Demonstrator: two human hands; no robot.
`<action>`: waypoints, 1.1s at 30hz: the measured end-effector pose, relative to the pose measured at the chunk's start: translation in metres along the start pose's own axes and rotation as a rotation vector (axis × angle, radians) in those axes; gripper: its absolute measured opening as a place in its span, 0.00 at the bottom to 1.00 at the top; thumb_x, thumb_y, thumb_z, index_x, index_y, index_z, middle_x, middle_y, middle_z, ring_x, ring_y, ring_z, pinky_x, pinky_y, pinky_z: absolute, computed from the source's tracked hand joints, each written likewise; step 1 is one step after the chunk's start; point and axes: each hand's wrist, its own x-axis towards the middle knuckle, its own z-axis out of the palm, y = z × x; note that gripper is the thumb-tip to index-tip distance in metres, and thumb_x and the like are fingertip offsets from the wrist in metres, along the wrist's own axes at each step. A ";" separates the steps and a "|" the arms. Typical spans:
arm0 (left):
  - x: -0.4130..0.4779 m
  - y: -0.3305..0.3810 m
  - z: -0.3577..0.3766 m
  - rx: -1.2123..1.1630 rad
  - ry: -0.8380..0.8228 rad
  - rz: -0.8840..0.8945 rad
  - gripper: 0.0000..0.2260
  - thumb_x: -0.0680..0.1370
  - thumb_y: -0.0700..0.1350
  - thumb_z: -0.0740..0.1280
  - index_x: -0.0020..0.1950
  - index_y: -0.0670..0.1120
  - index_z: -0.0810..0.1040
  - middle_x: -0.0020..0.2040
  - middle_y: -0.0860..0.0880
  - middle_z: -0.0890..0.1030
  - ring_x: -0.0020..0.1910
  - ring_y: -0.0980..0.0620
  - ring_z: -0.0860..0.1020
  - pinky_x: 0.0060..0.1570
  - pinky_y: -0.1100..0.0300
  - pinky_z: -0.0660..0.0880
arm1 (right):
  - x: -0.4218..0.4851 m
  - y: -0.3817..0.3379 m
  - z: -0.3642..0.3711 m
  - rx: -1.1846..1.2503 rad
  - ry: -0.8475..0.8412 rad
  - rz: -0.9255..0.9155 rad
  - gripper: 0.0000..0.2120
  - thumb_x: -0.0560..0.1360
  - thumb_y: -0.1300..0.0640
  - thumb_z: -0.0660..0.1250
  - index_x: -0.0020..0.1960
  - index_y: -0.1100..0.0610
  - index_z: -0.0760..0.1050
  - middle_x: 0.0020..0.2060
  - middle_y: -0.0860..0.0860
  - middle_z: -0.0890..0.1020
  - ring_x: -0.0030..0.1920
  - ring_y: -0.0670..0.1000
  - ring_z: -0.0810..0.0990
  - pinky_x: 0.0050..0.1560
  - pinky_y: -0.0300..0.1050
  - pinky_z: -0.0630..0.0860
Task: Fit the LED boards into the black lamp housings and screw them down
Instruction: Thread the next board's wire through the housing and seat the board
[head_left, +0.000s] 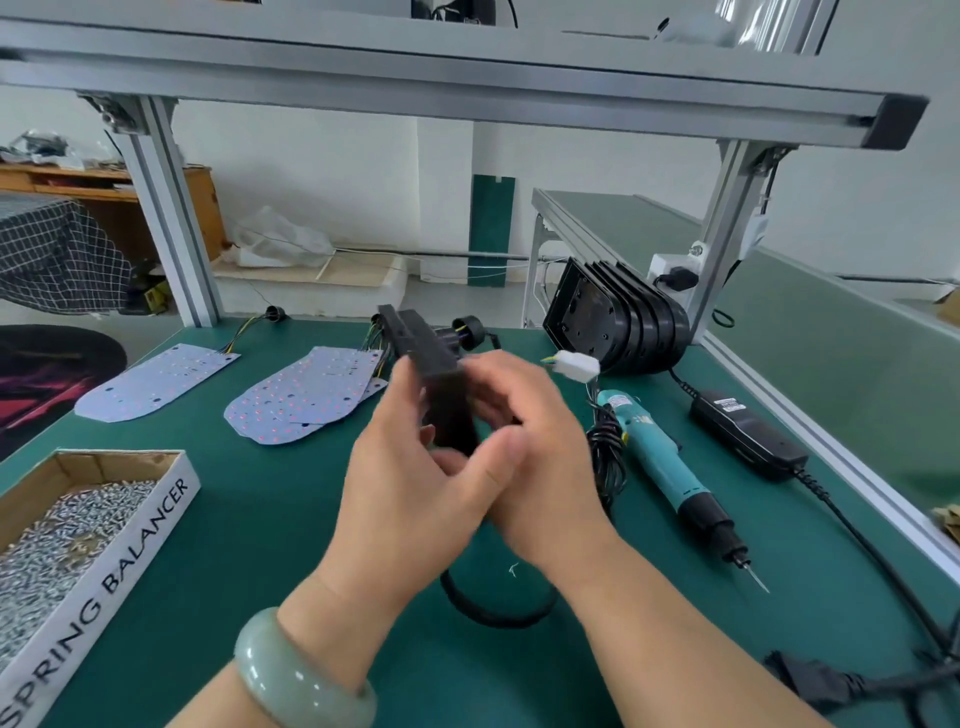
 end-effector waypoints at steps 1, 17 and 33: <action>0.003 -0.002 -0.002 -0.009 0.089 -0.027 0.16 0.66 0.57 0.73 0.51 0.57 0.76 0.42 0.63 0.82 0.43 0.72 0.77 0.40 0.78 0.70 | -0.002 0.001 0.002 -0.040 -0.063 -0.088 0.28 0.63 0.62 0.75 0.61 0.45 0.77 0.58 0.43 0.77 0.60 0.45 0.77 0.62 0.43 0.74; 0.021 -0.025 -0.051 -0.086 -0.071 0.032 0.18 0.68 0.48 0.70 0.45 0.74 0.76 0.45 0.68 0.82 0.46 0.66 0.80 0.47 0.65 0.75 | 0.004 0.010 -0.016 -0.311 0.035 -0.006 0.10 0.78 0.60 0.60 0.54 0.61 0.78 0.40 0.45 0.75 0.40 0.43 0.71 0.44 0.28 0.66; 0.002 -0.014 0.002 0.162 -0.144 -0.069 0.22 0.72 0.65 0.51 0.30 0.51 0.70 0.26 0.62 0.75 0.28 0.61 0.72 0.29 0.69 0.67 | 0.009 0.002 0.004 -0.521 0.003 -0.187 0.11 0.74 0.61 0.66 0.34 0.61 0.71 0.31 0.48 0.66 0.30 0.54 0.67 0.32 0.46 0.64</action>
